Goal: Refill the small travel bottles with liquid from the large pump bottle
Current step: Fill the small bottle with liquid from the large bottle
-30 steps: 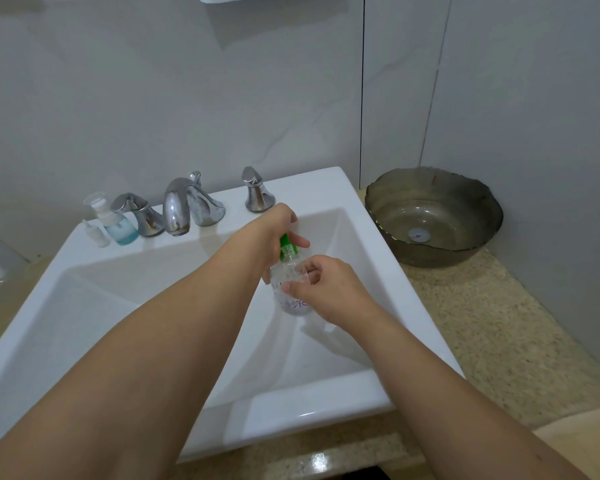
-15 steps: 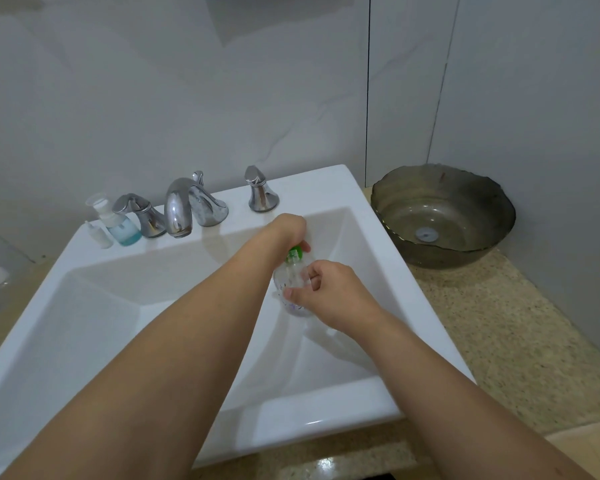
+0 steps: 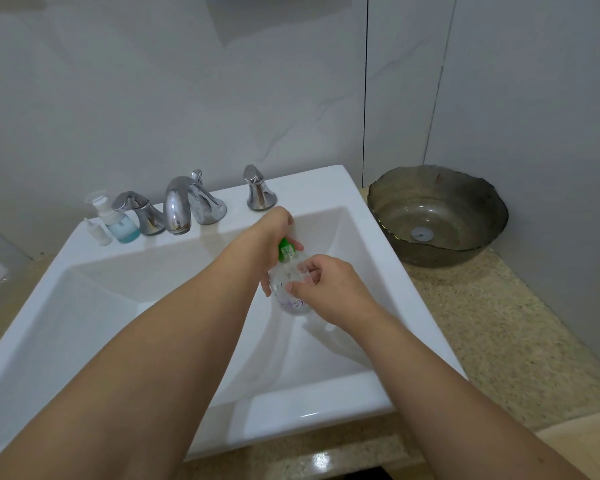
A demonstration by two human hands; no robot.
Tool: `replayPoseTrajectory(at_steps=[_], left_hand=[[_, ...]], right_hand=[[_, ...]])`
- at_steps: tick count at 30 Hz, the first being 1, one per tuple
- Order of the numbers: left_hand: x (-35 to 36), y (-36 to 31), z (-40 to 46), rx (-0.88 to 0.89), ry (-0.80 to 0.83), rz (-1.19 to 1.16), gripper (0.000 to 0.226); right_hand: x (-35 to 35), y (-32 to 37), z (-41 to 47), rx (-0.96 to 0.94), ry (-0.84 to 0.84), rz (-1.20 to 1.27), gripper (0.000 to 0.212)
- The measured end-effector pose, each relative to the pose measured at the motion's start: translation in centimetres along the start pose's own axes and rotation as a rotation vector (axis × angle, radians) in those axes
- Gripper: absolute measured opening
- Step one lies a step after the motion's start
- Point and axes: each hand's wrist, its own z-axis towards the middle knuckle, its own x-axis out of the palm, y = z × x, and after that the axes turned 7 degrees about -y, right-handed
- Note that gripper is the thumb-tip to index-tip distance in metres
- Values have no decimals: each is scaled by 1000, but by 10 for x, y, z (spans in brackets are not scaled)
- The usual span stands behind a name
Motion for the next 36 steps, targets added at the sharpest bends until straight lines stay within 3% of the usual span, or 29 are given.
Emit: replayPoseTrajectory(at_steps=[8, 14, 19, 28, 32, 36], left_hand=[[-6, 11, -18, -26, -123, -229, 35], [-15, 16, -22, 40, -82, 17, 32], [-12, 11, -16, 129, -145, 219, 32], [-10, 17, 2, 184, -190, 252, 41], [-11, 15, 1, 234, -230, 286, 30], [-19, 9, 3, 189, -159, 302, 40]], right_hand=[[0, -6, 2, -31, -85, -50, 25], [2, -8, 4, -90, -123, -105, 36], [3, -12, 8, -130, -150, -123, 39], [4, -16, 11, -148, -153, -163, 38], [4, -18, 11, -167, -155, -161, 41], [5, -16, 11, -174, -177, -139, 38]])
